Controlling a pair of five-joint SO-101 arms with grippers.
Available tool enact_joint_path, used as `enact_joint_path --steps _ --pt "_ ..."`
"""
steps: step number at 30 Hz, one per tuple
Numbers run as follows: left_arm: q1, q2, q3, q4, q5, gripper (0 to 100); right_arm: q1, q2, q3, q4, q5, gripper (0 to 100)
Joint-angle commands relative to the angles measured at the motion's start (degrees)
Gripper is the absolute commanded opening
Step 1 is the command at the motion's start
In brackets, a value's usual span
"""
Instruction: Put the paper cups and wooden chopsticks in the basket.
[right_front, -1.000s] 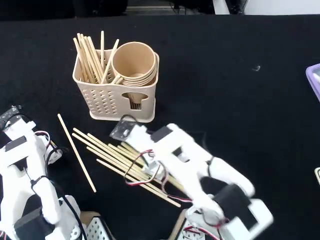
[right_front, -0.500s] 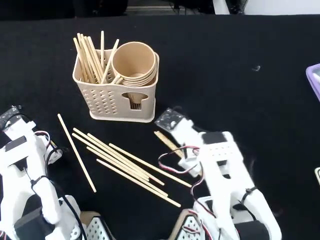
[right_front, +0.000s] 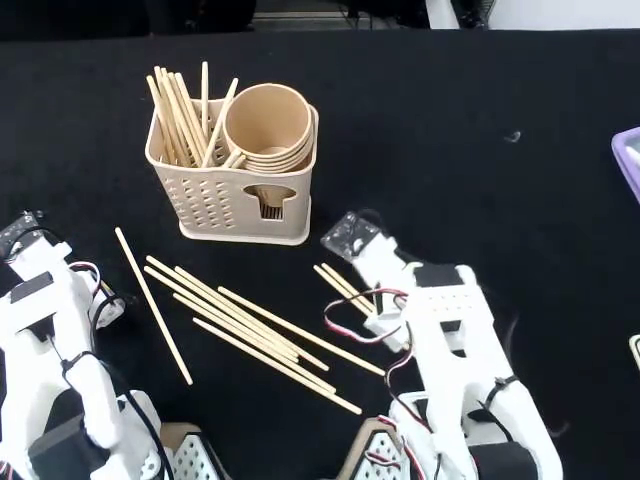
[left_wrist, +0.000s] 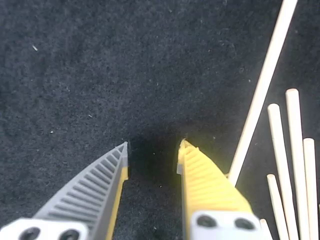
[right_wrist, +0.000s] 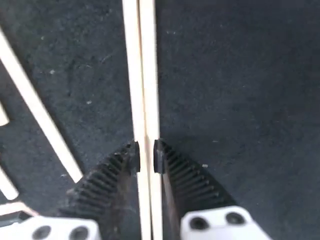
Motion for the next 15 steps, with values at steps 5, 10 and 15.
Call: enact_joint_path --steps 5,10,15 --pt "0.1 -1.4 -0.2 -0.9 0.4 17 -5.9 -1.9 2.9 -6.1 -4.0 13.6" --pt "0.1 -1.4 -0.2 -0.9 0.4 17 -5.9 -1.9 3.0 -6.3 -3.8 17.3" --pt "0.1 -1.4 -0.2 -0.9 0.4 17 -5.9 -2.2 3.0 -6.0 -3.7 15.5"
